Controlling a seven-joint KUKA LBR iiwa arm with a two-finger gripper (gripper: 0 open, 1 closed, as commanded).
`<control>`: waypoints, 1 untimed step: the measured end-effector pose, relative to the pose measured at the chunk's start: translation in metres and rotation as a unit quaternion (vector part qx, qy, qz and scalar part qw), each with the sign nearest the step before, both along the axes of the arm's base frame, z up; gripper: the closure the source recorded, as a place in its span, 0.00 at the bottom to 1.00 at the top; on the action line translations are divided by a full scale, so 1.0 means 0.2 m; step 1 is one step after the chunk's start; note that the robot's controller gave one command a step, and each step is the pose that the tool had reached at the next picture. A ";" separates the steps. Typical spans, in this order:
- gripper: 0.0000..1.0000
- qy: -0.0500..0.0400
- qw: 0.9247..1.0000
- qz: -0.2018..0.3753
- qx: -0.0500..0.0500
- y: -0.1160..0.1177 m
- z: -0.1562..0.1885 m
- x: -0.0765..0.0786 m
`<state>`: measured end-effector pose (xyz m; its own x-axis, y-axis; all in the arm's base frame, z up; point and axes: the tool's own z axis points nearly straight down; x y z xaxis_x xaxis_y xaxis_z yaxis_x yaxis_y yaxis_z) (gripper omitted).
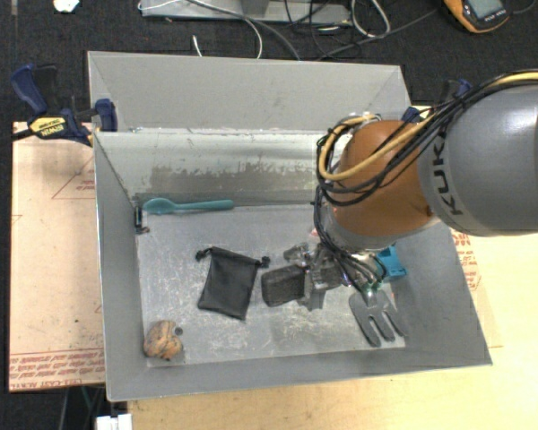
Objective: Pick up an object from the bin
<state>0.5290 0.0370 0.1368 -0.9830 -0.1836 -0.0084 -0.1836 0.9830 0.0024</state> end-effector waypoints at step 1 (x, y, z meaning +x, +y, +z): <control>1.00 -0.001 1.000 0.000 0.000 0.00 0.01 0.00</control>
Offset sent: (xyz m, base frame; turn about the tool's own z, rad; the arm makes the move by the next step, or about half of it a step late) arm 0.0005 0.0002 0.0577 -0.0001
